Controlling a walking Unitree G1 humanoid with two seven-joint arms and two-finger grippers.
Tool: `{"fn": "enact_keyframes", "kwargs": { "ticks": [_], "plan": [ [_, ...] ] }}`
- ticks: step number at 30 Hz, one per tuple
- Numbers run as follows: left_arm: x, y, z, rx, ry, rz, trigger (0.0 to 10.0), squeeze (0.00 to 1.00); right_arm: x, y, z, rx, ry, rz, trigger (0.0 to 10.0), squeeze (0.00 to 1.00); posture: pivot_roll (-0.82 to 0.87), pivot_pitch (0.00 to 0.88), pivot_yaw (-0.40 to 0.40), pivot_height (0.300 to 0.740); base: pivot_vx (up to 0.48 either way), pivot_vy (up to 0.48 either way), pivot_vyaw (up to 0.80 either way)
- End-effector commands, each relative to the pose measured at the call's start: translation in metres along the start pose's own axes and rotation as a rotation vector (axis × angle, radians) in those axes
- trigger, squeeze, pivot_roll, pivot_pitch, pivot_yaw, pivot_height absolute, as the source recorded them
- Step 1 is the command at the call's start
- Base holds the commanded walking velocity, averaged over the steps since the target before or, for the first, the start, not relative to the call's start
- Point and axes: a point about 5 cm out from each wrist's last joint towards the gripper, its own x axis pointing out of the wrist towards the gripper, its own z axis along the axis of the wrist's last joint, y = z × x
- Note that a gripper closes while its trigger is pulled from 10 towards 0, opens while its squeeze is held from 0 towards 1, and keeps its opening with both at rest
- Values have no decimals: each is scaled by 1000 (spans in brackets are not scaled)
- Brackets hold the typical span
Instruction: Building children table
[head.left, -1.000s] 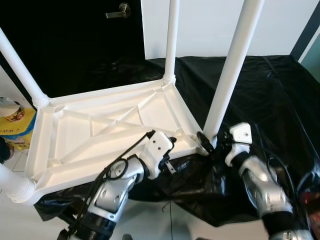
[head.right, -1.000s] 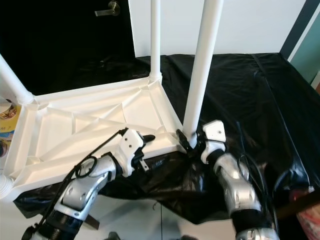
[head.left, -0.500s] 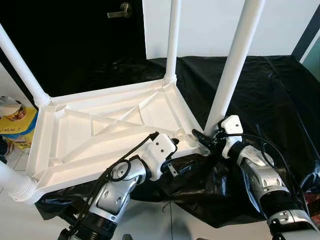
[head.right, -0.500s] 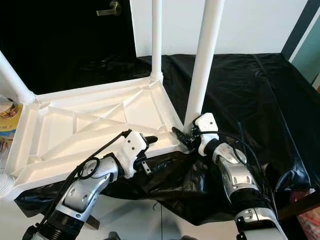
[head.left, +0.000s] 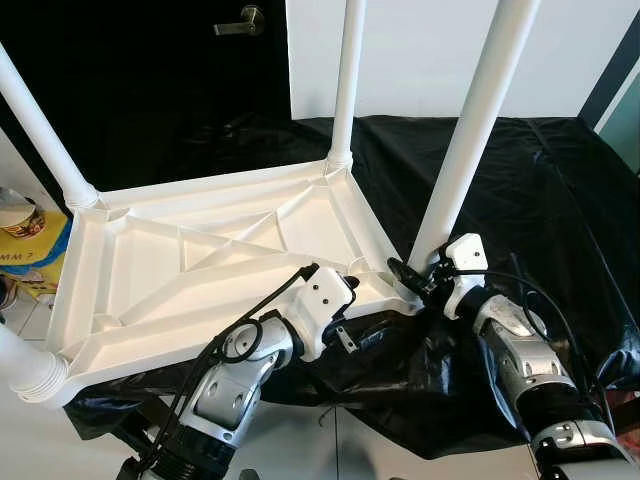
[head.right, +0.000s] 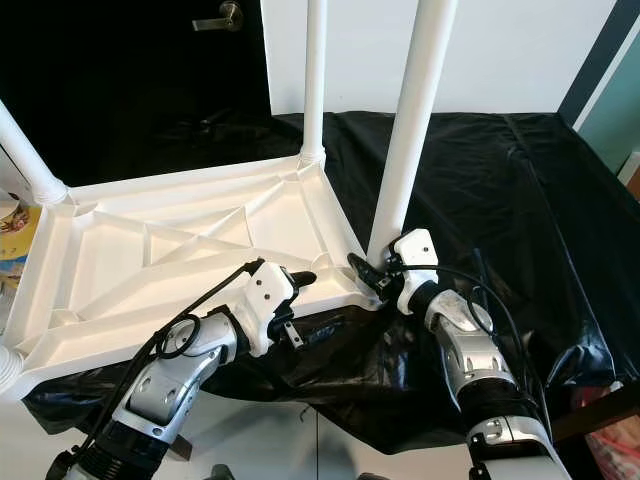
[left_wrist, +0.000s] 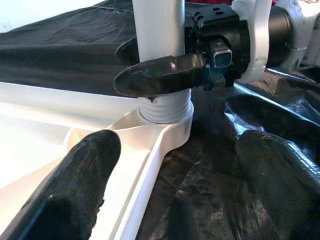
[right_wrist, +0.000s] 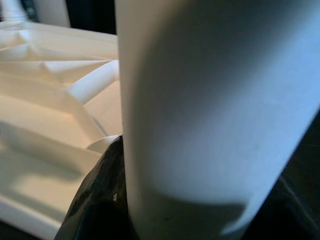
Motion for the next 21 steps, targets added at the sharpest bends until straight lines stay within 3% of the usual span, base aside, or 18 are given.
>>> {"fn": "enact_keyframes", "kwargs": {
  "ticks": [1,15,17,21],
  "plan": [
    [1,4,1,17,-4,62,10000,0,-4,5,-12,5,54,-22,10000,0,-30,0,-64,740,0,0,0],
    [-1,8,-2,19,8,101,10000,0,-15,20,-14,70,-11,-289,10000,0,-31,0,-60,740,0,0,0],
    [-3,8,-2,19,13,108,10000,0,-18,25,-16,101,-18,-392,10000,0,-26,0,-59,740,0,0,0],
    [-4,8,-1,16,10,110,10000,0,-20,28,-20,117,0,-476,10000,0,-22,0,-58,740,0,0,0]
  ]
}}
